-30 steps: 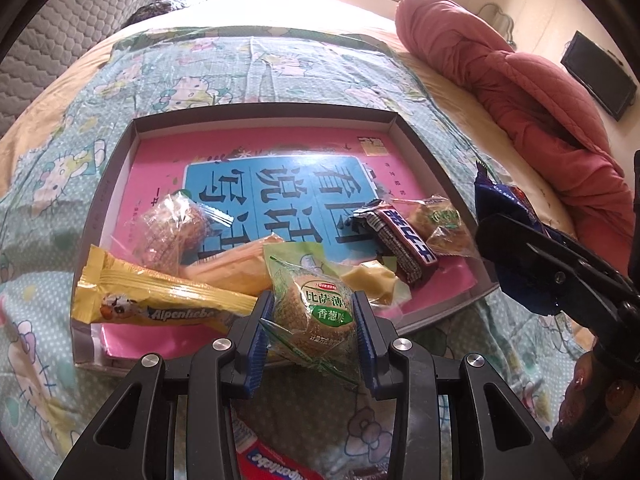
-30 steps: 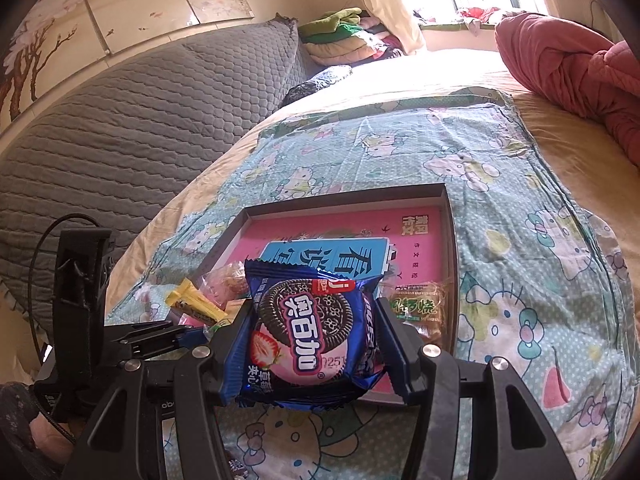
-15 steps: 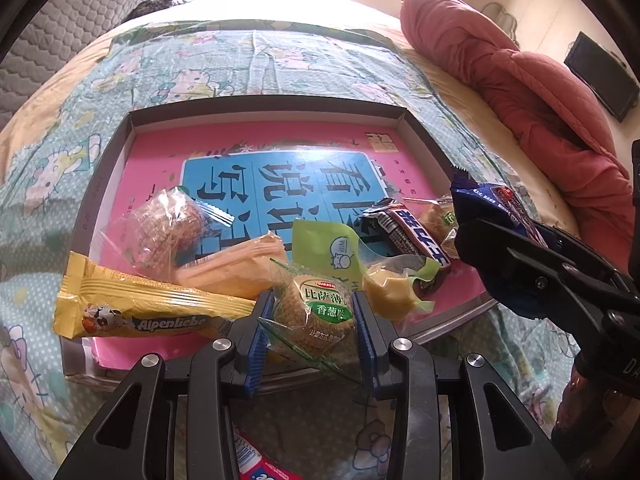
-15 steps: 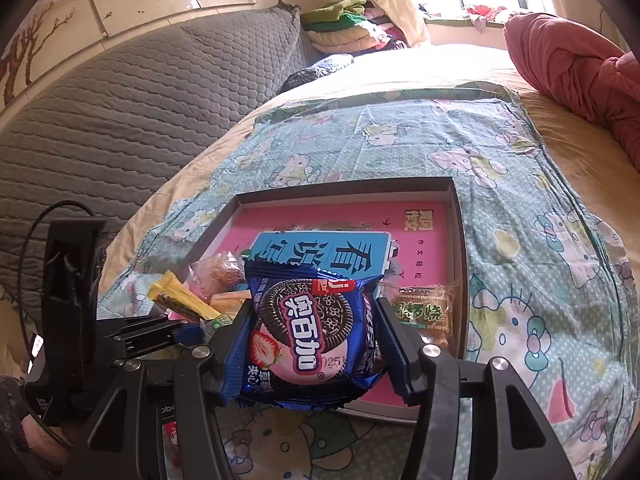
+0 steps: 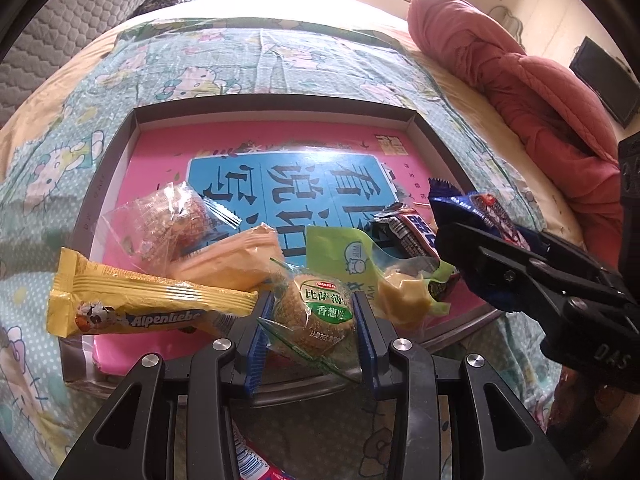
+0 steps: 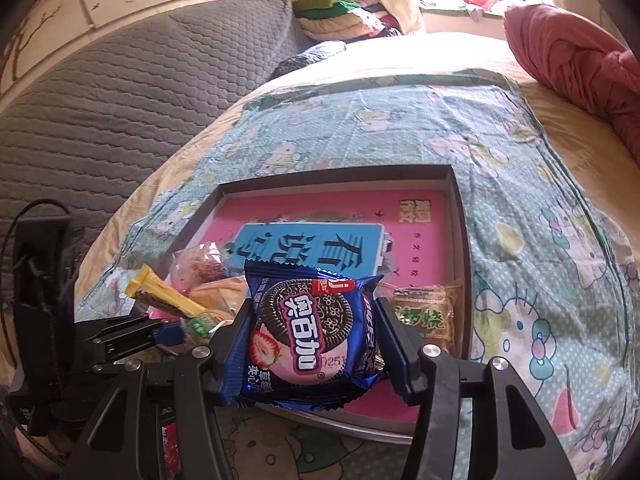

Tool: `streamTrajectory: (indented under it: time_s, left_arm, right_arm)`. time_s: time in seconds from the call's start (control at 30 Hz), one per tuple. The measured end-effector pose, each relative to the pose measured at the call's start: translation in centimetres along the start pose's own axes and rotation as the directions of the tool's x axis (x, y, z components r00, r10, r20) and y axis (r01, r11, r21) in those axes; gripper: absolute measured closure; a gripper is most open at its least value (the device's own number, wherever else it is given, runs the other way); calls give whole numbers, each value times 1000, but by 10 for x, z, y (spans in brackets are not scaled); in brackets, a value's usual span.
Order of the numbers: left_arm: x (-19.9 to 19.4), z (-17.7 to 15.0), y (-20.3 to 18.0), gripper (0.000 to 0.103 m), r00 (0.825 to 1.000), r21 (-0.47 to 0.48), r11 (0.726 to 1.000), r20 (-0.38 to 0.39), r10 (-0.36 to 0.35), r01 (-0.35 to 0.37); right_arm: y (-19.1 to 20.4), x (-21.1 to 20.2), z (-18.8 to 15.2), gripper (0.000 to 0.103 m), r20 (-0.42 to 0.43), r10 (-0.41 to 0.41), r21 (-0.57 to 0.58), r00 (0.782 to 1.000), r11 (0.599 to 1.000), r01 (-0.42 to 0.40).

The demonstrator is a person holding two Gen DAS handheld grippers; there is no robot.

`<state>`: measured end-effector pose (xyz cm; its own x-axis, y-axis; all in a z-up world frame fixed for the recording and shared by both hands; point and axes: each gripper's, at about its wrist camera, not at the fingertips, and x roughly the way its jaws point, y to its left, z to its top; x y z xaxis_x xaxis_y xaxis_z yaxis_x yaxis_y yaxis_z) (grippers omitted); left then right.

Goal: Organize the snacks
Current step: 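Lift the biscuit packet over the tray with the left tool while the right tool carries the Oreo pack, then open the left tool to drop the biscuit packet into the tray while the right tool releases the Oreo pack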

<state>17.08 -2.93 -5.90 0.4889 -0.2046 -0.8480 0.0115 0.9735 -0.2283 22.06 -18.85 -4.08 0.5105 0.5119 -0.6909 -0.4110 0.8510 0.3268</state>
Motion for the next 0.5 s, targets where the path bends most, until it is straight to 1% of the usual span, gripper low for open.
streamTrajectory:
  time_s: [0.13,0.2,0.27,0.5]
  left_arm:
    - [0,-1,3,63,1000,-7,1000,9,3,-3]
    - [1,-2,3,63,1000,-7,1000,6,5,-5]
    - [1,-2,4,64,1000,-8,1000,5,6,-6]
    - [-2,-3,5,64,1000,-6,1000,-2,8,-8]
  right_arm:
    - [-7,4,-1,46,-17,-7,31,1000,999,8]
    - [-9,3,-1,45,-12,-13,34,1000,999,13]
    - [-6,2,0,45,-9,-32,17,999,999,32]
    - [0,3,0,45,-8,-30,-3,1000,1000,30]
